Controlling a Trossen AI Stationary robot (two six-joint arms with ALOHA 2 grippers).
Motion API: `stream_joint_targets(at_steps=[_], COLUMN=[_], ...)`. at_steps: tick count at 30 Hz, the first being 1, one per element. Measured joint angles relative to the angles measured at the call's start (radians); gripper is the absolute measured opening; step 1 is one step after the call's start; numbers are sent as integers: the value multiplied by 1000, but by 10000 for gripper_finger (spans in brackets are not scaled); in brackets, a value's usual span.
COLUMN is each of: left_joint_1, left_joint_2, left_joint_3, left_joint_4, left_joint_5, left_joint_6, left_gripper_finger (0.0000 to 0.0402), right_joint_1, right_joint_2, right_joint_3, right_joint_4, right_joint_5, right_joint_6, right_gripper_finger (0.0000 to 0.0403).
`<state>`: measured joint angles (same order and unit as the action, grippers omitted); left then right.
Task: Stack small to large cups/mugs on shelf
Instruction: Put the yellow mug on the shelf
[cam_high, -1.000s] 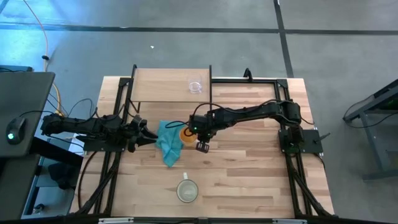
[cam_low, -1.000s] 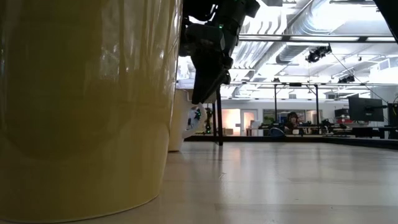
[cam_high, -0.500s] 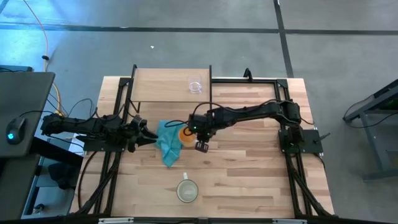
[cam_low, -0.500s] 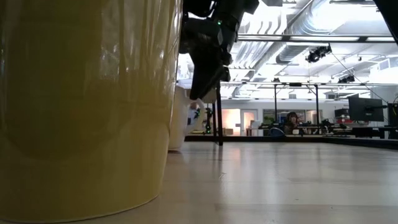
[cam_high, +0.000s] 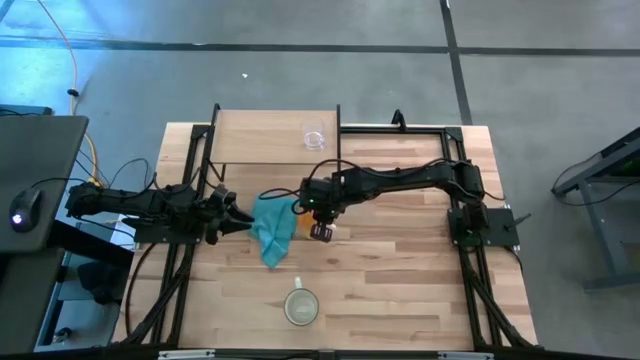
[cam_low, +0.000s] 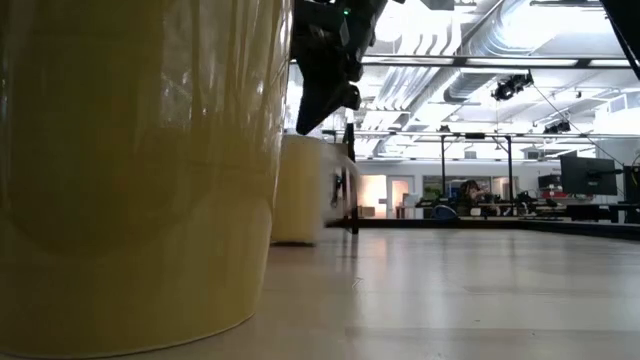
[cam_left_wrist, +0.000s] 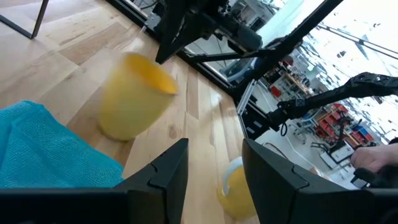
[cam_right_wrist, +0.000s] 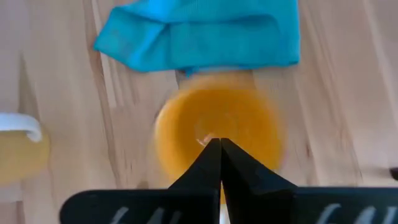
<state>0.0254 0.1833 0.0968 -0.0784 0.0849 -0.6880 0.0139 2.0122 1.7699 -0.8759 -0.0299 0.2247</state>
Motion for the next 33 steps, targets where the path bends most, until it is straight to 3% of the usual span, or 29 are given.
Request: stream_joint_targets(at_steps=[18, 23, 33], left_joint_1=[0, 0, 0], left_joint_2=[0, 0, 0], left_joint_3=[0, 0, 0], left_joint_4=[-8, -7, -7], left_joint_5=[0, 0, 0], left_joint_6=[0, -11, -17], left_gripper_finger=[138, 138, 138], right_joint_1=[0, 0, 0], right_joint_2=[0, 0, 0], right_joint_3=[0, -1, -2], right_joint_4=[-44, -133, -172], right_joint_5=[37, 25, 23], right_joint_6=[4, 44, -44], right_gripper_finger=[1, 4, 93])
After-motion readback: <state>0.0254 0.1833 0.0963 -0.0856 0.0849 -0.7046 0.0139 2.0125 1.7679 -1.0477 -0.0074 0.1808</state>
